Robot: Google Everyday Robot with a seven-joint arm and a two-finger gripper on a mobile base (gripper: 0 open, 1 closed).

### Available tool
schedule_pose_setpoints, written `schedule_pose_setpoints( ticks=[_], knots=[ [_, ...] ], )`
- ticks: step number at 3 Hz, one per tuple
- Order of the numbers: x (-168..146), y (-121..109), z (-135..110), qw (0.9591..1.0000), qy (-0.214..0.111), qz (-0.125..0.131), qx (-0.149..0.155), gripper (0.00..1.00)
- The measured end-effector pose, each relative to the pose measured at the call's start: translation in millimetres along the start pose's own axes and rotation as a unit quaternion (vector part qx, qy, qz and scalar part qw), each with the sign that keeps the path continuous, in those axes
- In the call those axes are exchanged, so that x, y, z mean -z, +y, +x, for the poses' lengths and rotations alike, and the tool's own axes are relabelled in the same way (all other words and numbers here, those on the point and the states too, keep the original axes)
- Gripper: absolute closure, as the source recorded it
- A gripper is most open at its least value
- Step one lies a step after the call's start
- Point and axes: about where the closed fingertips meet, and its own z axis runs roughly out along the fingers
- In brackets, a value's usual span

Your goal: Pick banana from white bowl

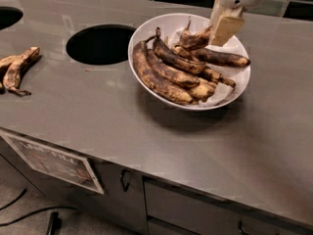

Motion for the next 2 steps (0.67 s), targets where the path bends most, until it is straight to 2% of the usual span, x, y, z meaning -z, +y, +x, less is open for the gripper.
schedule_pose_setpoints(
  ticks=[2],
  knots=[
    [57.0, 0.8, 0.0, 0.9984, 0.005, 0.056, 0.001, 1.0]
  ],
)
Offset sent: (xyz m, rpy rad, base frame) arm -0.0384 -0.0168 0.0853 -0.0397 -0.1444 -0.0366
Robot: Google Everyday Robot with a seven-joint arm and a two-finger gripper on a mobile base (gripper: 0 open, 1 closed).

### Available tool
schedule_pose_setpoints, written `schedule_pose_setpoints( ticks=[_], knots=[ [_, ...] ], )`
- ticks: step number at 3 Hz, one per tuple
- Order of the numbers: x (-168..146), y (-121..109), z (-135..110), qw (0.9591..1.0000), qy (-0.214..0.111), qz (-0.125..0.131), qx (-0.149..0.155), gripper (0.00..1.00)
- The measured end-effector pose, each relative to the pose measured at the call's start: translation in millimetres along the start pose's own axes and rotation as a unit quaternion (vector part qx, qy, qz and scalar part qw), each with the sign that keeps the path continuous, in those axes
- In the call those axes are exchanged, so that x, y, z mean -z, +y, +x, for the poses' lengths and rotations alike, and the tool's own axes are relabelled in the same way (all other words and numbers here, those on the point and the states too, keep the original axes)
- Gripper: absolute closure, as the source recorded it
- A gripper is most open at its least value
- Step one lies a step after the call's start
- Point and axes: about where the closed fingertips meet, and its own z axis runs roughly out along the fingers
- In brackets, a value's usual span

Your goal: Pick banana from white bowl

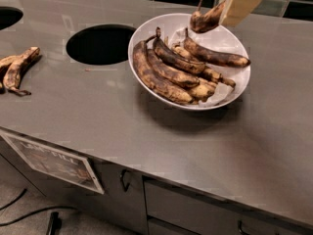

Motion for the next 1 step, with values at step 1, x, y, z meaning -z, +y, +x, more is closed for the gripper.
schedule_pose_setpoints(
  ticks=[1],
  knots=[
    [-2.4, -2.5, -2.2, 1.0, -0.003, 0.003, 0.001, 1.0]
  ],
)
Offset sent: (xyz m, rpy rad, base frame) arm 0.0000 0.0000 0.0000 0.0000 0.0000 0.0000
